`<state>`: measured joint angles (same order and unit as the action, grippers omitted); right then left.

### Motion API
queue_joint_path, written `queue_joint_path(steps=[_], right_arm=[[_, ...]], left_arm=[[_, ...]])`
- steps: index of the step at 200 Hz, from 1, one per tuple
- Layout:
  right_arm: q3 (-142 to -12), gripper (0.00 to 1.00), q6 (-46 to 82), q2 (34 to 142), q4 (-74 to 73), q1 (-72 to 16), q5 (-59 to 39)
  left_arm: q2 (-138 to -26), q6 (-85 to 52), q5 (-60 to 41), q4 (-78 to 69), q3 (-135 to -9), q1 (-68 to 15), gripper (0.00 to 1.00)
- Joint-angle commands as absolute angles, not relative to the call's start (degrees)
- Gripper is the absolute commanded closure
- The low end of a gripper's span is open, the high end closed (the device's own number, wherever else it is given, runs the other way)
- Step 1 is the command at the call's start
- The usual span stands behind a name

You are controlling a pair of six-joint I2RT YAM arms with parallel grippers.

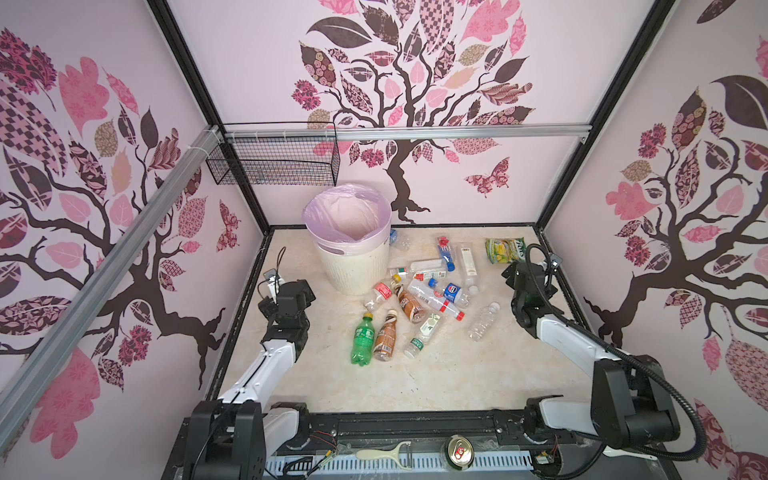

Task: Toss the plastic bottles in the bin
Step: 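Reach left gripper to green soda bottle while right gripper moves over pile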

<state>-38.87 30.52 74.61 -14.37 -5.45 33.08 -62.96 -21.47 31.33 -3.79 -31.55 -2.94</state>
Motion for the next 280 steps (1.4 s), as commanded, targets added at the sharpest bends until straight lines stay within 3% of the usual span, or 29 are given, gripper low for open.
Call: queue_joint_path(steps=[1, 24, 68, 114, 144, 163, 226, 280], right_arm=[[-42.63, 0.01, 37.02, 71.40, -3.66, -5.29, 23.06], [-50.34, 0.00, 36.45, 74.77, -0.12, -7.07, 16.40], [-76.40, 0.01, 33.62, 92.88, 11.49, -14.21, 4.27], [-112.06, 0.00, 32.84, 116.35, 27.27, -19.61, -6.33], [-128.92, 0.01, 34.77, 128.13, 33.88, -22.30, -7.35], [-137.45, 0.01, 35.15, 134.18, 37.17, -23.92, -7.52], [-140.56, 0.01, 35.02, 139.61, 37.74, -29.12, -8.13], [-141.24, 0.01, 35.70, 140.98, 36.80, -34.10, -9.29]], left_arm=[[-59.93, -34.67, 32.36, 18.20, -37.97, -3.07, 0.02], [-58.78, -46.94, 28.07, 34.22, -44.93, -2.89, 0.02], [-60.86, -64.65, 10.31, 50.97, -53.40, -2.88, 0.02], [-64.88, -65.76, -3.20, 58.00, -62.33, -2.23, 0.02], [-65.91, -67.03, -17.24, 57.40, -63.19, -0.78, 0.02], [-65.30, -68.56, -20.75, 59.52, -63.22, -0.12, 0.02], [-58.36, -73.39, -23.71, 57.53, -55.25, 1.26, 0.02], [-59.23, -70.70, -25.66, 57.74, -54.39, 1.73, 0.02]])
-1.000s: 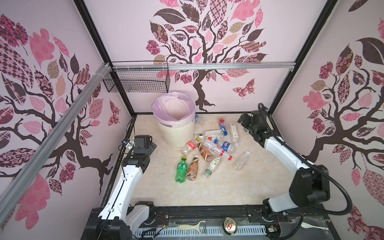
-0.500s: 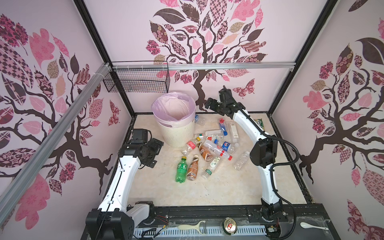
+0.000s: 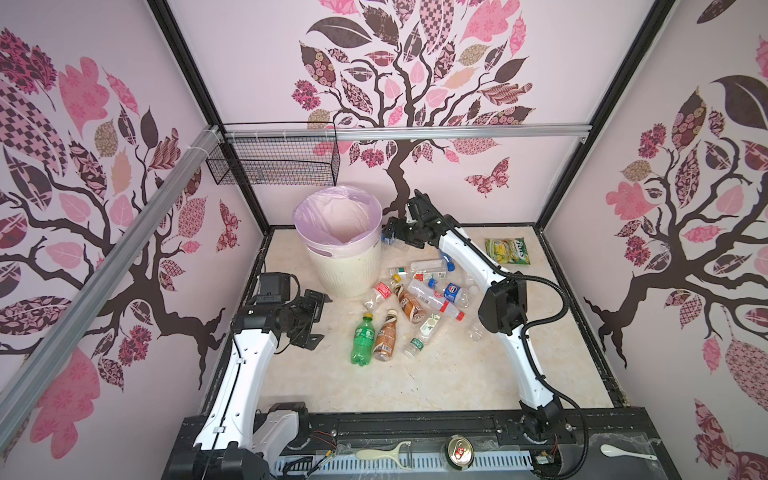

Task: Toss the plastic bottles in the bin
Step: 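Reach left gripper to green soda bottle while right gripper moves over pile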

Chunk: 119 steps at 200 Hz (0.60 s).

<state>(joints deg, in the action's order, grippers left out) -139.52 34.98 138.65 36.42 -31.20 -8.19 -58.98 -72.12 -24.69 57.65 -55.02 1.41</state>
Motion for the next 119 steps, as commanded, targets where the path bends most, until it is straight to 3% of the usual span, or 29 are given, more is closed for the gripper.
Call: queue_joint_path(steps=[1, 66, 119], right_arm=[[-141.24, 0.01, 35.69, 140.98, 36.77, -34.19, -9.31], [-144.97, 0.01, 35.66, 144.30, 38.18, -37.57, -10.90], [-136.27, 0.00, 31.30, 132.22, 43.86, -33.78, -7.41]], left_arm=[[-59.24, -70.64, -25.58, 57.78, -54.35, 1.70, 0.02], [-60.22, -67.54, -25.10, 59.52, -54.63, 1.63, 0.02], [-61.46, -61.67, -18.48, 62.43, -57.22, -4.21, 0.02]])
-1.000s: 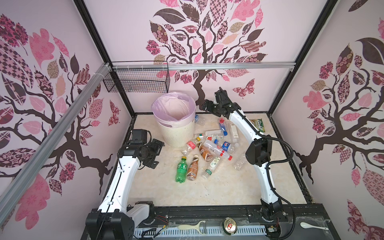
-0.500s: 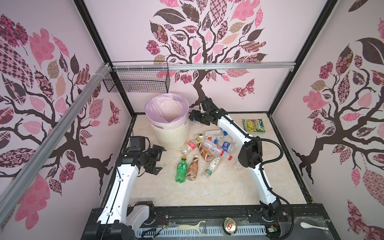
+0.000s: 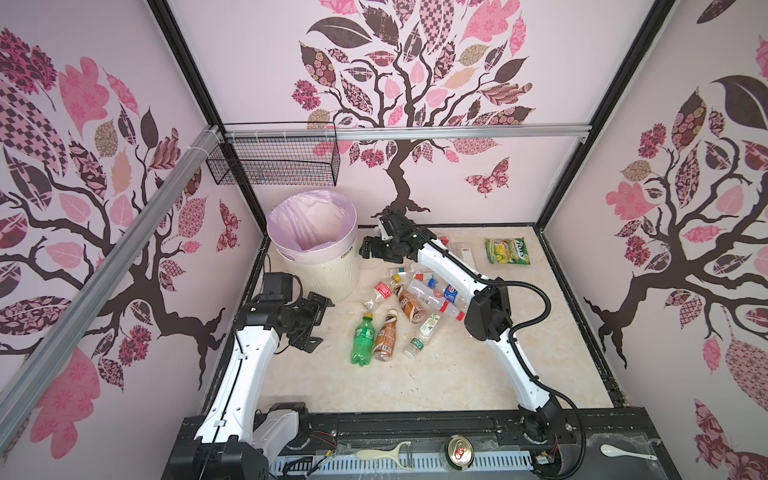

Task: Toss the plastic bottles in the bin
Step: 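Reach left gripper to green soda bottle while right gripper moves over pile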

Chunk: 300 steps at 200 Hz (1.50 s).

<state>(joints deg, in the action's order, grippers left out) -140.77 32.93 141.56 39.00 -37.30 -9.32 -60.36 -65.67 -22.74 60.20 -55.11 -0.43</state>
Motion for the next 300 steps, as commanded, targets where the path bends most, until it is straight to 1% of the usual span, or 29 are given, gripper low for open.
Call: queue_joint_path(steps=[1, 19, 38, 55, 69, 85, 96, 110, 133, 162, 185, 210, 268, 277, 300], right_arm=[[-135.94, 0.00, 31.29, 132.03, 43.95, -33.68, -7.31], [-129.91, 0.00, 30.09, 127.03, 45.74, -31.59, -4.58], [-126.02, 0.01, 28.46, 122.98, 49.11, -29.72, 1.13], [-121.83, 0.01, 27.14, 118.67, 50.25, -28.27, 4.84], [-117.62, 0.01, 31.52, 114.94, 50.66, -27.19, 10.79], [-116.34, 0.01, 35.55, 111.15, 53.59, -26.58, 16.71], [-112.99, 0.00, 32.80, 107.79, 52.30, -26.44, 15.92], [-103.99, 0.01, 31.52, 101.87, 47.25, -26.33, 15.49], [-91.03, 0.01, 28.76, 92.67, 40.31, -26.30, 9.33], [-82.41, 0.00, 27.44, 86.54, 38.93, -26.36, 2.10], [-77.10, 0.01, 26.39, 82.99, 38.53, -26.43, -1.04], [-73.73, 0.01, 25.37, 79.86, 39.07, -26.42, -1.54], [-71.30, 0.00, 23.55, 78.00, 39.88, -26.40, -1.99], [-71.32, 0.00, 24.00, 78.15, 39.85, -26.37, -2.57], [-71.09, 0.00, 25.01, 78.52, 39.99, -26.33, -4.53]], left_arm=[[-61.53, -61.64, -18.29, 62.33, -57.26, -4.48, 0.02], [-63.16, -60.07, -14.50, 61.96, -57.76, -9.48, 0.02], [-65.66, -56.48, -9.17, 63.93, -59.24, -13.32, 0.02], [-67.19, -53.22, -6.86, 65.95, -60.28, -13.80, 0.02], [-67.21, -49.66, -5.80, 66.11, -60.68, -13.98, 0.02], [-67.96, -45.43, -5.93, 66.77, -61.23, -14.06, 0.02], [-68.91, -42.84, -5.52, 67.61, -61.67, -14.65, 0.02], [-70.14, -40.34, -3.04, 68.81, -61.81, -16.20, 0.02], [-70.57, -38.95, -2.19, 67.18, -60.80, -19.25, 0.02], [-71.02, -38.02, -0.80, 61.18, -58.84, -24.25, 0.02], [-72.47, -36.39, -4.09, 54.20, -56.19, -26.07, 0.02], [-76.17, -34.12, -2.49, 50.53, -55.01, -28.50, 0.02], [-84.66, -31.16, -1.43, 46.23, -52.98, -28.91, 0.02], [-85.89, -30.70, -1.53, 45.41, -52.68, -28.92, 0.03], [-87.86, -29.72, -0.89, 44.96, -52.21, -29.00, 0.10]])
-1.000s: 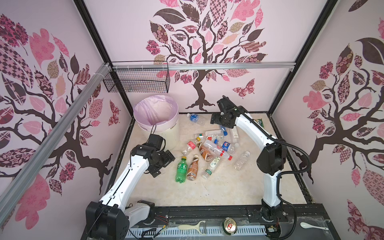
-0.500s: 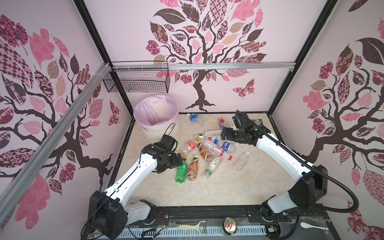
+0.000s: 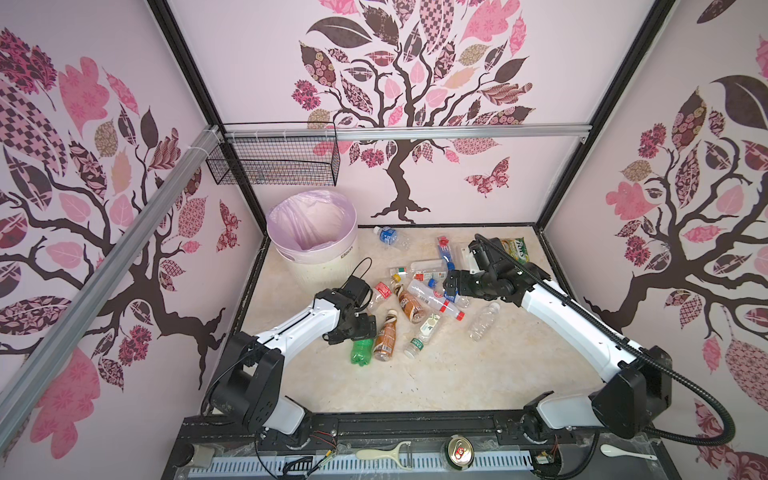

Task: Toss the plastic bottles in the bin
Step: 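Reach left gripper to green soda bottle while right gripper moves over pile, then close the left gripper on the green soda bottle and lift it, then carry the green bottle over the bin and open the left gripper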

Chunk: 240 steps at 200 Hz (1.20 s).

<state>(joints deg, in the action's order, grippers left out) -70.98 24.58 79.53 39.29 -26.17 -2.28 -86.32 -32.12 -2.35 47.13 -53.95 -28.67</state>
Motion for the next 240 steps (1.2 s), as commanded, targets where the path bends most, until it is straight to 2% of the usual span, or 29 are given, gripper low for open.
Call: queue_joint_path(steps=[1, 47, 98, 123, 199, 240], right_arm=[[-71.10, 0.00, 24.99, 78.55, 39.99, -26.39, -4.60], [-71.89, 0.00, 25.55, 79.65, 39.69, -26.35, -4.57], [-72.15, 0.01, 26.16, 79.63, 40.16, -26.37, -3.05], [-72.81, 0.01, 26.58, 79.36, 40.48, -26.32, -4.78], [-77.20, 0.01, 28.29, 79.76, 34.09, -26.53, -13.42], [-83.96, 0.00, 27.41, 80.06, 32.68, -28.63, -12.77]], left_arm=[[-87.88, -29.67, -0.88, 44.94, -52.21, -28.96, 0.10], [-87.35, -29.70, -0.33, 43.62, -50.21, -29.08, 0.20], [-88.13, -29.51, -1.61, 43.25, -50.53, -28.99, 0.48], [-87.67, -29.69, -2.52, 43.54, -51.62, -29.02, 0.57], [-71.90, -31.52, 1.36, 52.05, -61.57, -29.01, 0.58], [-71.20, -29.69, 6.60, 57.23, -75.06, -29.00, 0.57]])
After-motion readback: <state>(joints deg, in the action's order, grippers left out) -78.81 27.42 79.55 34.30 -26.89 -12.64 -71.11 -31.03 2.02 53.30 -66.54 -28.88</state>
